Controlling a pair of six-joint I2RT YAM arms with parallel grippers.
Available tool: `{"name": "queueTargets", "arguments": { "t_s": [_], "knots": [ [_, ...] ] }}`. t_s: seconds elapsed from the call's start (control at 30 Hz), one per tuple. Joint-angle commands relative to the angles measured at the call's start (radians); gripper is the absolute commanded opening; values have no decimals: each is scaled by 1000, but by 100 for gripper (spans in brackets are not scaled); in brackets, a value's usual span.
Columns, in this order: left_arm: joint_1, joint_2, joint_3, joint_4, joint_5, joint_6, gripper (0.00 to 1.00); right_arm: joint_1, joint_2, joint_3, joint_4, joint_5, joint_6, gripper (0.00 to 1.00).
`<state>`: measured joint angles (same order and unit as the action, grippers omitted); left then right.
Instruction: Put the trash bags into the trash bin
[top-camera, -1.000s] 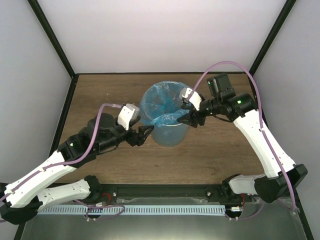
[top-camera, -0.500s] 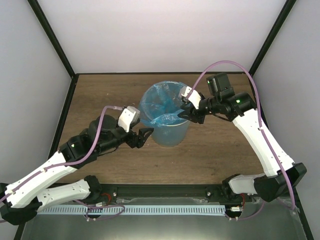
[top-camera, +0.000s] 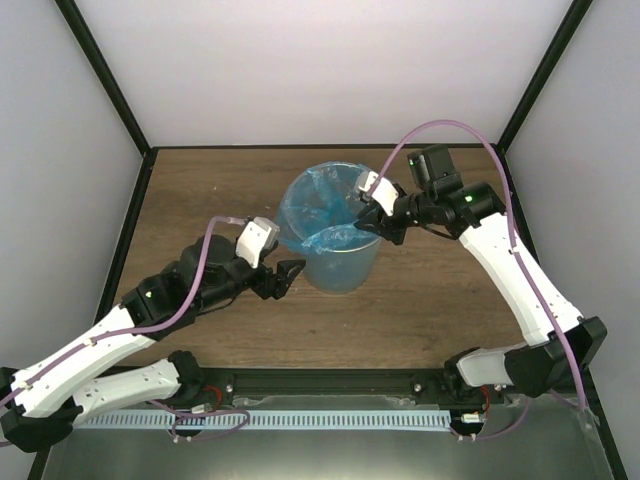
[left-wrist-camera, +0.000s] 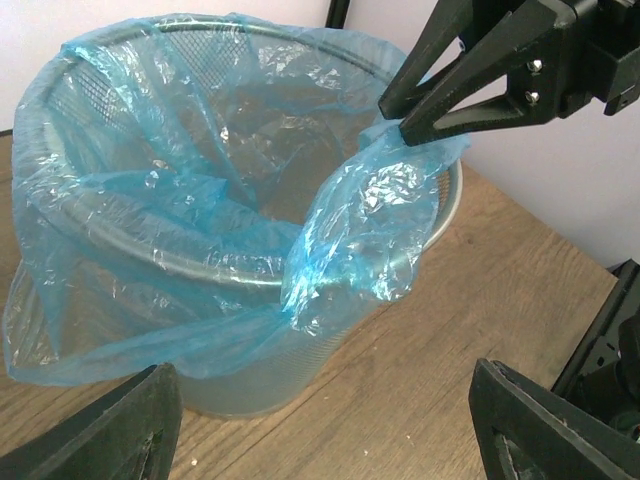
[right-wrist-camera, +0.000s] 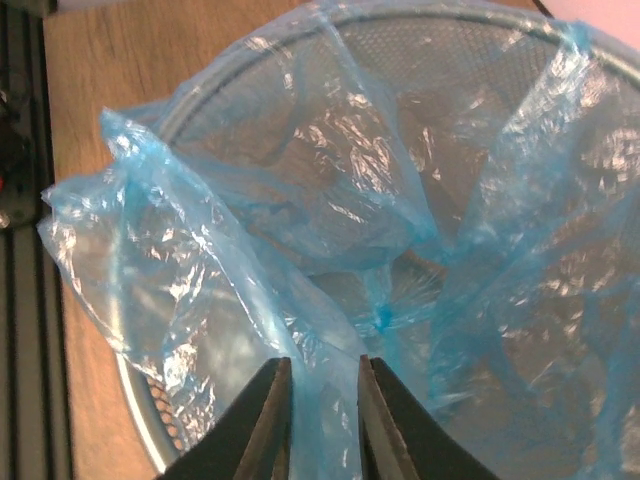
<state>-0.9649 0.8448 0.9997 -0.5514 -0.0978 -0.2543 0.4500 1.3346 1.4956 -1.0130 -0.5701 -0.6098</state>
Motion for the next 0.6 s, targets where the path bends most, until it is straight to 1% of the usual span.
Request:
{"name": "queueTargets", "arguments": {
  "t_s": [0.0,0.07,0.1,0.27,0.37,0.5,0.57],
  "knots": [
    [-2,-9,-15,41,-17,3,81,13,-5,12,20,-7,0,12],
    [-3,-11,-18,37,-27,4,81,14,-17,21,5,-29,-4,2],
    [-3,-13,-20,32,-33,4,81,16,-29,24,-5,-43,-10,1],
    [-2,-37,-35,21,-69,5,82,32,-136,-36,-42,-130,-34,1],
    [-3,-52,-51,28,-90,4,82,43,-202,-113,-48,-158,-52,1],
    [-2,-56,-65,36,-109,1,83,47,-239,-238,-35,-150,-77,1],
    [-2,-54,-74,45,-122,-9,83,47,-254,-289,-22,-169,-80,1]
  ]
}}
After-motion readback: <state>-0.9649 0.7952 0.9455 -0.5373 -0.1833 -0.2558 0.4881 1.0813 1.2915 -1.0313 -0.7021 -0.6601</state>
